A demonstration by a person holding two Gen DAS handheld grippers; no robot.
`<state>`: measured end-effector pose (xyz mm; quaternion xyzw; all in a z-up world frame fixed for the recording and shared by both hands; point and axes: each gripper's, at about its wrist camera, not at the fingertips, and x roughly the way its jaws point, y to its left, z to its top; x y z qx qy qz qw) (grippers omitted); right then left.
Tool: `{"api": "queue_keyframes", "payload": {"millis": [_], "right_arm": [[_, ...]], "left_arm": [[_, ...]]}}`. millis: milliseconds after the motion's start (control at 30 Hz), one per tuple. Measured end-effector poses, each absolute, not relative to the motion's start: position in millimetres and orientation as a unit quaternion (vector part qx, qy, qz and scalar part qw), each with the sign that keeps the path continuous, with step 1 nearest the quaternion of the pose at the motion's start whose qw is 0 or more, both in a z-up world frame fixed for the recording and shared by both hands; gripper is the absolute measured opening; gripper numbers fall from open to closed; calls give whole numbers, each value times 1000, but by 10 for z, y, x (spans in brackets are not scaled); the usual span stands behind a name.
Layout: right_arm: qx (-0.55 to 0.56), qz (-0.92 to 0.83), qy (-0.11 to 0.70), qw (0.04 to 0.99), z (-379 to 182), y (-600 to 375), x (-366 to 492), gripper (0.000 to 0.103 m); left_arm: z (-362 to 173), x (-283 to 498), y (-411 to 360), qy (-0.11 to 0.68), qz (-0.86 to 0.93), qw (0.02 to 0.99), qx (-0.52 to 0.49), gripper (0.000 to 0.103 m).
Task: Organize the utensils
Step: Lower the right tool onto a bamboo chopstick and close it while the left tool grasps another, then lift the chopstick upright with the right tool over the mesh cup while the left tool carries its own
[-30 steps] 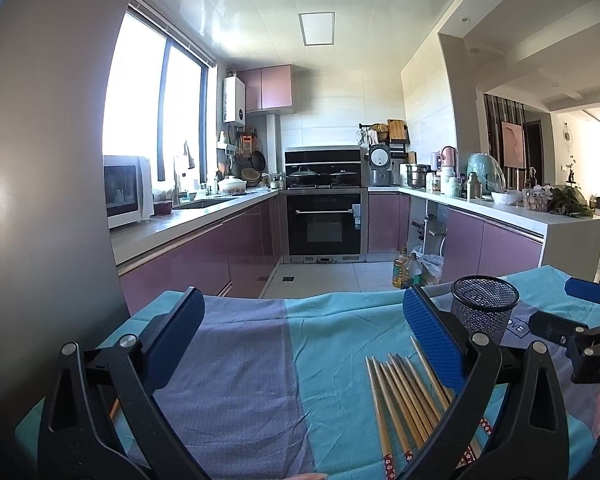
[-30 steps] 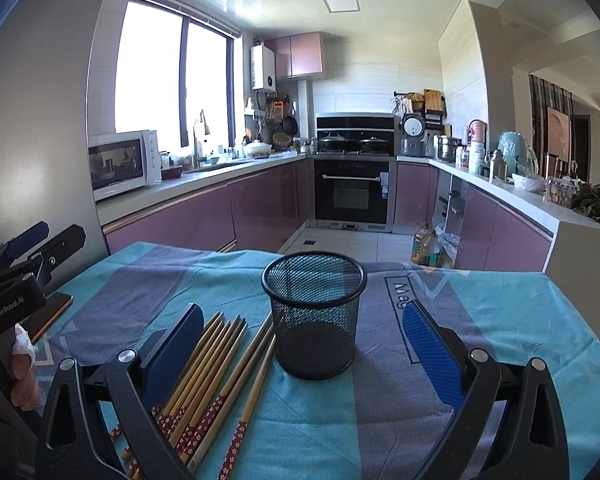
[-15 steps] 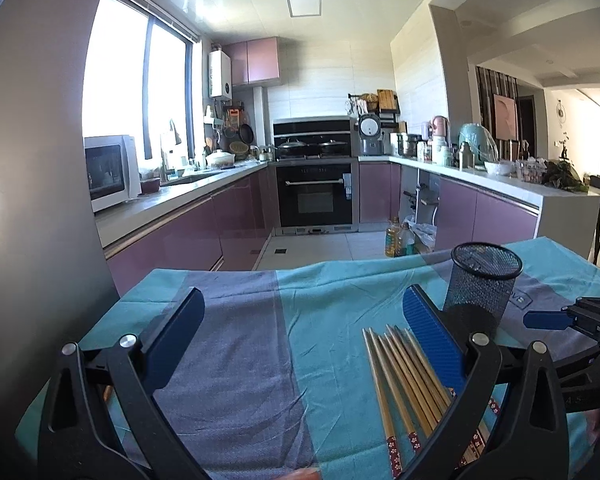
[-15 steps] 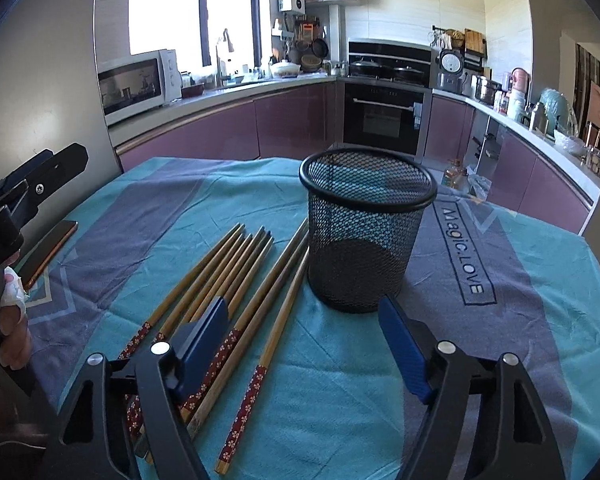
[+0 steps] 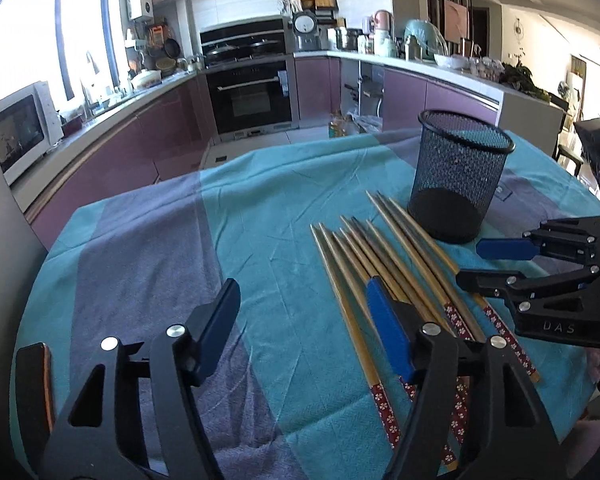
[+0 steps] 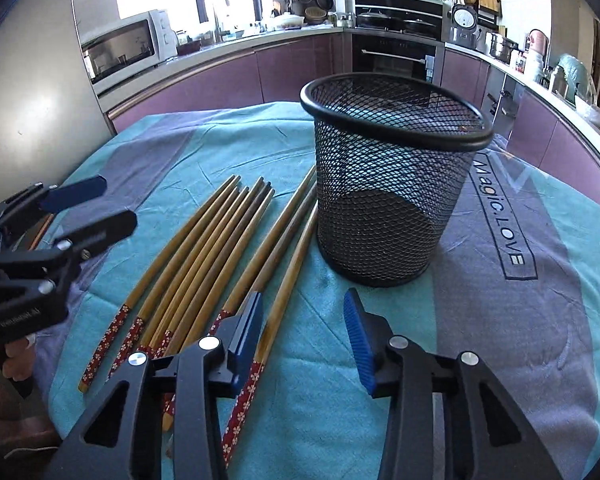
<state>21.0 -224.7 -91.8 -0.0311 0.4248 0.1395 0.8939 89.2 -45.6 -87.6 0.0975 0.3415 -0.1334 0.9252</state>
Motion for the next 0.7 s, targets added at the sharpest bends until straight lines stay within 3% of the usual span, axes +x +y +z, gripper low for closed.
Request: {"api": "queue_keyframes", "payload": {"millis": [133,300,400,600,700], "right_arm": [[-39,138,427,893,-934,-2202,253,30],[-32,143,431,890,-938,-2221,315,23],[-22,148,434,888,-934,-2242,346,12],[-2,157,435,887,-927,-2286,353,7],[6,168,424,890,-863,-2322,303,6]], "left_arm": [[-1078,1057,-507,385,-143,907,100,45],[-1180,1151,-591,399,-159,897,101,42],[-1221,1204,-656,413,-167,889,102,35],[-1246,1284,-777,425,-180,882,98,14],[-1230,1325,-791,430,-179,881,83,9]]}}
